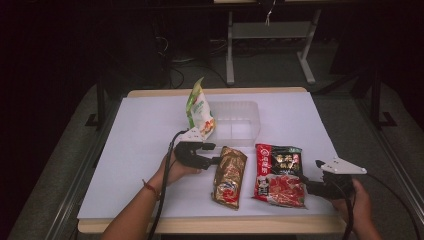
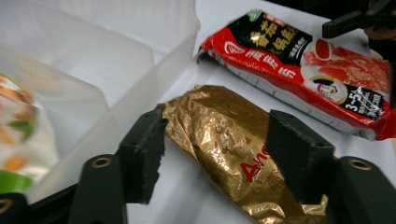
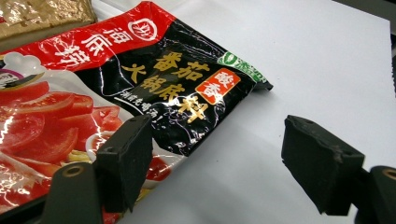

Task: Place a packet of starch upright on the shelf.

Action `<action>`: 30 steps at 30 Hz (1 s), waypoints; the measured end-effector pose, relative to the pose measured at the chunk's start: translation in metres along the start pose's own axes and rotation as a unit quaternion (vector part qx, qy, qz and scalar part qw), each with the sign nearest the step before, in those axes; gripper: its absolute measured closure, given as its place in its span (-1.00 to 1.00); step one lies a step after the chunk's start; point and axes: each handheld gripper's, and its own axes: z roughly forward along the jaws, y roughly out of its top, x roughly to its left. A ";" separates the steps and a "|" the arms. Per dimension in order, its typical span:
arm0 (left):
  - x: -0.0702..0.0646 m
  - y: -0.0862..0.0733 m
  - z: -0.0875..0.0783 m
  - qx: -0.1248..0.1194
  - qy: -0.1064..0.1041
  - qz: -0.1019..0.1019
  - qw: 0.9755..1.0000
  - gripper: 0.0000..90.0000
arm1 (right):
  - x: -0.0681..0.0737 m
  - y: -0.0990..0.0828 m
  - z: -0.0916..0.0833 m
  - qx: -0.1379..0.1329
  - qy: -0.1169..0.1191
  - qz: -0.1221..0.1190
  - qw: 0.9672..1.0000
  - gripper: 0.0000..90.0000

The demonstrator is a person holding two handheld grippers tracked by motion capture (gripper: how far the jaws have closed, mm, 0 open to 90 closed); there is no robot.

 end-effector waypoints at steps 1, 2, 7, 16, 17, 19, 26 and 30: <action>0.000 -0.001 0.003 0.002 0.000 -0.006 1.000 -0.22 | 0.000 0.000 0.000 0.000 0.000 0.000 1.000 -0.46; 0.000 -0.001 0.005 0.002 -0.002 -0.010 1.000 -0.26 | 0.000 0.000 0.000 0.000 0.001 -0.001 1.000 -0.46; 0.003 -0.004 0.020 0.025 0.012 -0.028 0.999 -0.34 | 0.001 0.000 -0.001 0.000 0.000 -0.004 1.000 -0.46; 0.010 -0.004 0.041 0.035 0.008 -0.064 0.997 -0.40 | 0.002 -0.002 -0.002 0.005 0.001 -0.005 1.000 -0.46; 0.010 -0.004 0.043 0.034 0.005 -0.066 0.997 -0.43 | 0.002 -0.002 -0.002 0.005 0.001 -0.005 1.000 -0.46; 0.011 -0.004 0.047 0.033 0.012 -0.068 0.997 -0.47 | 0.002 -0.003 -0.003 0.005 0.000 -0.006 1.000 -0.46; 0.010 -0.005 0.054 0.040 -0.016 -0.081 0.996 -0.55 | 0.001 -0.004 -0.004 0.007 0.002 -0.005 1.000 -0.46; 0.009 -0.005 0.056 0.047 -0.040 -0.080 0.995 -0.49 | 0.002 -0.003 -0.003 0.008 0.003 -0.009 1.000 -0.46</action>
